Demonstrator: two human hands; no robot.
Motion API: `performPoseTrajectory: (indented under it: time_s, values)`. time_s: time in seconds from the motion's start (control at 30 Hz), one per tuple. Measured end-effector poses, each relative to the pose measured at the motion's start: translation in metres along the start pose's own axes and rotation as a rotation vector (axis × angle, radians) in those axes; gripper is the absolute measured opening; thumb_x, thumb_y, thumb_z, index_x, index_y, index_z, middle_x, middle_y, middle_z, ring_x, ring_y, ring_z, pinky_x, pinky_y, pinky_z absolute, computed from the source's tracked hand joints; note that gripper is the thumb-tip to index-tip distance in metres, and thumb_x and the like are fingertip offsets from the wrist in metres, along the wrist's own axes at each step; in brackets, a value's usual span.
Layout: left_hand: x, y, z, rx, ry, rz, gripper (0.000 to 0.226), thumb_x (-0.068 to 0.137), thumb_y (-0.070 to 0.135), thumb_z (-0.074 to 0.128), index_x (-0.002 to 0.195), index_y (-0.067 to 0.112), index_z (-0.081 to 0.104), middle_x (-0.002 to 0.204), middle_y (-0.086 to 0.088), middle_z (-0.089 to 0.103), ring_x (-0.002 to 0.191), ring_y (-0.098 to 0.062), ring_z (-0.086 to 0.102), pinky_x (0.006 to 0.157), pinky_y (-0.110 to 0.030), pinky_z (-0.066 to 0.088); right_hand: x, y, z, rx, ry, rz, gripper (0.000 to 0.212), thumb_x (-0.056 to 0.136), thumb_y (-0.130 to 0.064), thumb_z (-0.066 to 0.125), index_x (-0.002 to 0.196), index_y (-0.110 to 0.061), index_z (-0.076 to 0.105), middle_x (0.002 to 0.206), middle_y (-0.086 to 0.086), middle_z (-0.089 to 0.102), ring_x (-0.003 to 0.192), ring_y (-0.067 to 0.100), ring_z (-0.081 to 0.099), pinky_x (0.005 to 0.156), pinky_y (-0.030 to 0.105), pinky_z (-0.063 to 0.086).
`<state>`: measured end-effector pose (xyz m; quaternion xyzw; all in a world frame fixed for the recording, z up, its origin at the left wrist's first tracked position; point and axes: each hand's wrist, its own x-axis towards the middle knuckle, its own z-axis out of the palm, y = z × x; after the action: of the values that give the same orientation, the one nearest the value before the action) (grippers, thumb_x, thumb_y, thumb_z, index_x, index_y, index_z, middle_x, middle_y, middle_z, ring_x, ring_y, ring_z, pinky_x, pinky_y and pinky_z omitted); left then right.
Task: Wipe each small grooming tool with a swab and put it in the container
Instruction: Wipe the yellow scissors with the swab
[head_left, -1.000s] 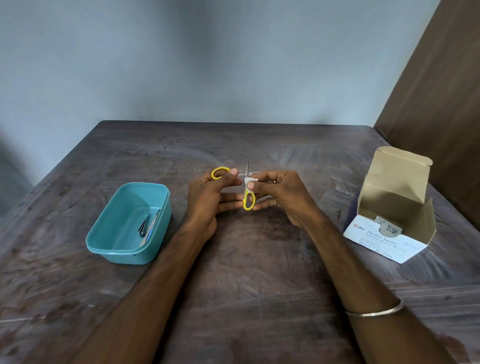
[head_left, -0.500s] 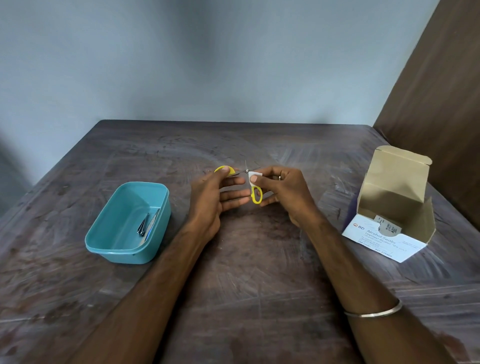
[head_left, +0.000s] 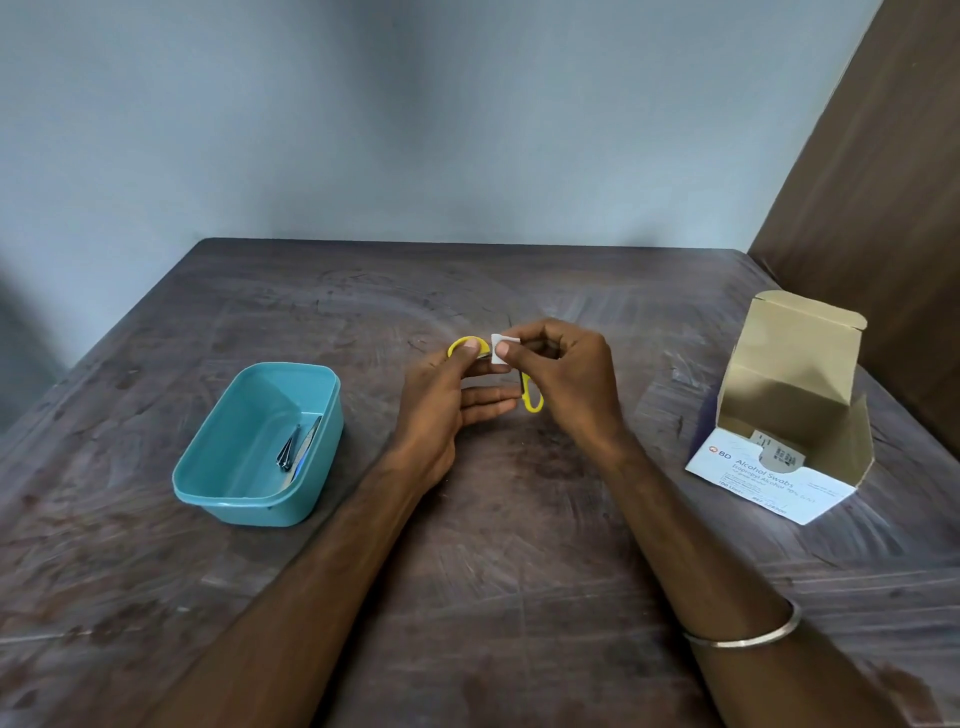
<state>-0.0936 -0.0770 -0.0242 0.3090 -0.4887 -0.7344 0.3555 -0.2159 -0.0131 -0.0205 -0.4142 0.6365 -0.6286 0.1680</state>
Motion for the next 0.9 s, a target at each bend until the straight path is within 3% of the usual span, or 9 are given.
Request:
performPoseTrajectory:
  time_s: [0.2,0.37,0.47,0.63,0.7,0.9]
  values:
    - [-0.0023,-0.0015,0.0030,0.052,-0.030,0.015,0.022,0.101,0.022,0.052,0.097,0.011,0.070,0.095,-0.017,0.073,0.083,-0.036,0.074,0.073,-0.044,0.062,-0.0027,-0.0031,0.0000,-0.048,-0.001,-0.027,0.005,0.082,-0.012,0.081,0.085,-0.012,0.077,0.073,0.000,0.076,0.070,0.009,0.075,0.066,0.024,0.057]
    - [-0.0024,-0.0014,0.0034,0.058,-0.039,0.018,0.022,0.101,0.022,0.052,0.096,0.012,0.070,0.098,-0.019,0.073,0.084,-0.038,0.074,0.076,-0.047,0.062,-0.0029,-0.0027,0.0006,-0.060,0.054,-0.029,0.008,0.081,-0.014,0.082,0.085,-0.010,0.076,0.068,-0.003,0.073,0.066,0.005,0.074,0.060,0.013,0.050]
    - [-0.0027,-0.0012,0.0033,0.057,-0.036,0.024,0.023,0.102,0.021,0.051,0.093,0.013,0.070,0.091,-0.014,0.074,0.082,-0.036,0.074,0.074,-0.046,0.062,-0.0027,-0.0010,0.0007,-0.099,0.035,-0.042,0.007,0.083,-0.017,0.081,0.087,-0.013,0.078,0.069,-0.004,0.074,0.068,0.005,0.073,0.062,0.016,0.052]
    - [-0.0013,-0.0011,0.0014,0.051,-0.036,0.013,0.022,0.102,0.022,0.051,0.101,0.009,0.069,0.107,-0.020,0.072,0.086,-0.039,0.074,0.074,-0.044,0.062,-0.0032,0.0022,0.0034,-0.217,0.034,-0.086,0.008,0.086,-0.018,0.075,0.093,-0.018,0.080,0.074,-0.006,0.075,0.071,0.007,0.073,0.065,0.029,0.058]
    - [-0.0013,-0.0023,0.0018,0.052,-0.041,0.014,0.023,0.102,0.023,0.051,0.104,0.008,0.069,0.108,-0.021,0.072,0.087,-0.039,0.073,0.079,-0.049,0.061,-0.0032,0.0026,0.0037,-0.236,0.040,-0.098,0.009,0.087,-0.017,0.073,0.093,-0.018,0.079,0.073,-0.006,0.075,0.070,0.007,0.073,0.065,0.033,0.060]
    - [-0.0019,-0.0033,0.0029,0.056,-0.041,0.022,0.023,0.102,0.023,0.051,0.102,0.009,0.069,0.096,-0.012,0.073,0.085,-0.040,0.073,0.082,-0.055,0.058,-0.0024,0.0041,0.0042,-0.231,0.049,-0.086,0.006,0.085,-0.022,0.077,0.089,-0.019,0.079,0.072,-0.006,0.075,0.070,0.006,0.073,0.067,0.037,0.061]
